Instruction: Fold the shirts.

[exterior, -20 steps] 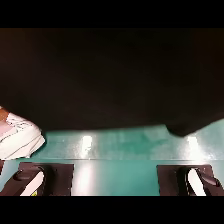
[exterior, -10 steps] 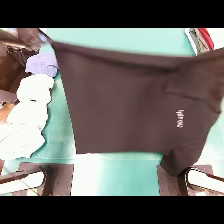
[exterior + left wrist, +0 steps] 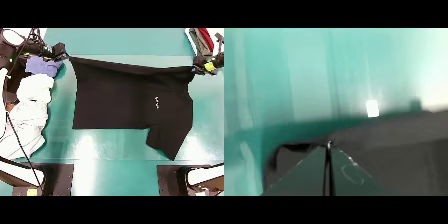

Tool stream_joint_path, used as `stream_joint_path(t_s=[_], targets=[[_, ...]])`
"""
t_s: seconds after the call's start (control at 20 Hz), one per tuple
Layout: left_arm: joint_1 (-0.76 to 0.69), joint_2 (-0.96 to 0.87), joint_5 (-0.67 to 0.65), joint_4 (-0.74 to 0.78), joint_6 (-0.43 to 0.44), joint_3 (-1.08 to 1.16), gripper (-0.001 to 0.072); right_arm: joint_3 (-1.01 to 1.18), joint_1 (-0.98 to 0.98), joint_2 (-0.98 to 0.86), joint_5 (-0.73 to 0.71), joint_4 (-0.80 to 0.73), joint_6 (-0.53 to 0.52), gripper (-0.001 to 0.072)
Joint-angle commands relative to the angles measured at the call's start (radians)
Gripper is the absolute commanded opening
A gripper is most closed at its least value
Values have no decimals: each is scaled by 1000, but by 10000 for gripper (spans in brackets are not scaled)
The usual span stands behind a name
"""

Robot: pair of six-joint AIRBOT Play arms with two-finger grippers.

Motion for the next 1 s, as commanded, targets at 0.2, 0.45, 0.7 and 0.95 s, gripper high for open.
stream_joint_path(t_s=[0.2, 0.45, 0.7, 0.95], targets=[[-5, -84, -17, -2, 130, -2, 25, -12, 5, -31, -159, -10, -110, 17], [-45, -137, -173, 42, 129, -76, 25, -145, 6, -24, 9, -142, -107, 17], [-74, -137, -172, 80, 126, -154, 25, -314, 5, 38, -43, -158, -104, 17], [-74, -136, -227, 80, 48, -152, 463, -332, 3, 47, 12, -156, -57, 312]])
